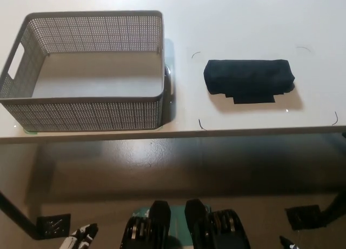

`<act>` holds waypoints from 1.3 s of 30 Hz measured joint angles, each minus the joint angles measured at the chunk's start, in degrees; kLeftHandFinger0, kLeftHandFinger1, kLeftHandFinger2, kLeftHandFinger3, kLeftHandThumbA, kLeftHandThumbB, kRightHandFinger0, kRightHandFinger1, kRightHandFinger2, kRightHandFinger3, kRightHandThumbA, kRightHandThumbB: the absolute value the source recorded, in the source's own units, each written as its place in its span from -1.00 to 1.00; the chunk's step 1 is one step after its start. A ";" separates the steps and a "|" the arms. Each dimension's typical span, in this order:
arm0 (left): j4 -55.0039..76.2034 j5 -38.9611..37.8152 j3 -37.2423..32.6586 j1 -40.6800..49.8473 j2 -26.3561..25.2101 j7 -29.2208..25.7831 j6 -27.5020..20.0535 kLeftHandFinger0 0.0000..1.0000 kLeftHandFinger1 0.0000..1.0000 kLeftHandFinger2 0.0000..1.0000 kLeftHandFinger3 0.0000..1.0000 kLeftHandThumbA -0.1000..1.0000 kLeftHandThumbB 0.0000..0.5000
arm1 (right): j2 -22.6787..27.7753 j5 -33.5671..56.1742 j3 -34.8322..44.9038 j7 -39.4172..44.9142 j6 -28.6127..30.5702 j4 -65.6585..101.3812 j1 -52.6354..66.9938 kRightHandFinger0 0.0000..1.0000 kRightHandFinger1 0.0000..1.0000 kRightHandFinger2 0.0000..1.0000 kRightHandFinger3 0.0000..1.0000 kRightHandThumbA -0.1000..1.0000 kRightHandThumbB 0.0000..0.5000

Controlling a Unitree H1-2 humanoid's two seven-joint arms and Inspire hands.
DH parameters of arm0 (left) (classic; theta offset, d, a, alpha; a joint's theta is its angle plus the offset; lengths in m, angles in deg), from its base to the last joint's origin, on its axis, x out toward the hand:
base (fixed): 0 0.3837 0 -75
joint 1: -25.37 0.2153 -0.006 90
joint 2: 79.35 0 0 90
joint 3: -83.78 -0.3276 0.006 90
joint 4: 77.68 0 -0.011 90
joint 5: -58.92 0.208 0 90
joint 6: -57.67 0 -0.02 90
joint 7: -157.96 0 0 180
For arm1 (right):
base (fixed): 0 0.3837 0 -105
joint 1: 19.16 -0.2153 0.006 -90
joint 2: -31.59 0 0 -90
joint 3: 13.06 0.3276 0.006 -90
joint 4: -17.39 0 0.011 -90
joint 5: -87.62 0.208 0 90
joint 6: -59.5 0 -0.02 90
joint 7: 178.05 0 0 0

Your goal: Use the right hand to pick up the pencil case on the right hand side and put it into a grey container on the left side

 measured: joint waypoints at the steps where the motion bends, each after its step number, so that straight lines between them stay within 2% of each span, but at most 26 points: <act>1: -0.01 0.37 -0.23 -0.05 -0.22 -0.32 -0.47 1.00 1.00 1.00 0.86 1.00 1.00 | 0.17 -0.42 0.00 -0.55 0.68 1.71 0.44 1.00 1.00 1.00 1.00 0.71 -0.22; 4: -0.04 1.45 -0.72 -0.24 -0.74 -1.07 -1.88 1.00 1.00 1.00 0.96 1.00 1.00 | 0.72 -1.31 0.01 -1.90 2.46 4.56 1.34 1.00 1.00 1.00 1.00 0.71 -0.32; 7: 0.01 1.92 -1.11 -0.26 -0.95 -1.94 -2.19 1.00 1.00 1.00 0.97 1.00 1.00 | 1.23 -2.14 0.63 -2.55 2.55 9.26 3.17 1.00 1.00 1.00 1.00 0.82 -0.13; 12: 0.01 2.09 -1.83 -0.15 -0.95 -3.08 -2.23 1.00 1.00 1.00 0.94 1.00 1.00 | 1.91 -3.55 2.47 -3.08 2.56 18.50 7.10 1.00 1.00 1.00 1.00 0.82 -0.07; 15: 0.01 2.11 -2.00 -0.14 -0.96 -3.39 -2.23 1.00 1.00 1.00 0.94 1.00 1.00 | 1.99 -3.91 3.42 -3.08 2.56 22.83 8.84 1.00 1.00 1.00 1.00 0.79 -0.04; 17: 0.02 2.12 -2.12 -0.13 -0.95 -3.84 -2.25 1.00 1.00 1.00 0.90 1.00 1.00 | 2.03 -4.27 4.07 -3.06 2.56 26.41 10.01 1.00 1.00 1.00 1.00 0.66 -0.07; 23: 0.06 2.08 -2.11 -0.07 -0.98 -4.53 -2.46 1.00 1.00 1.00 0.86 1.00 1.00 | 2.22 -4.43 5.17 -2.99 2.57 36.33 12.33 1.00 1.00 1.00 1.00 0.53 -0.07; 27: 0.07 2.08 -2.11 -0.07 -0.99 -4.89 -2.57 1.00 1.00 1.00 0.85 1.00 1.00 | 2.26 -4.83 6.92 -2.98 2.56 43.51 13.51 1.00 1.00 1.00 1.00 0.55 -0.06; 28: 0.09 2.08 -2.12 -0.07 -1.01 -5.01 -2.65 1.00 1.00 1.00 0.87 1.00 1.00 | 2.30 -4.99 7.23 -2.97 2.56 44.59 13.65 1.00 1.00 1.00 1.00 0.71 0.06; 31: 0.14 2.08 -2.17 -0.07 -1.13 -5.36 -3.00 1.00 1.00 1.00 0.89 1.00 1.00 | 2.62 -5.95 8.86 -2.78 2.21 49.58 13.80 1.00 1.00 1.00 1.00 0.78 0.10; 33: 0.13 2.07 -2.30 -0.07 -1.25 -5.48 -3.19 1.00 1.00 1.00 0.89 1.00 1.00 | 3.27 -6.71 10.15 -2.29 1.45 52.77 13.31 1.00 1.00 1.00 1.00 0.68 0.03; 39: 0.19 1.96 -2.73 -0.04 -1.77 -6.28 -3.82 1.00 1.00 1.00 0.89 1.00 1.00 | 6.60 -9.88 13.32 -0.35 -1.74 57.78 6.80 1.00 1.00 1.00 1.00 0.71 0.19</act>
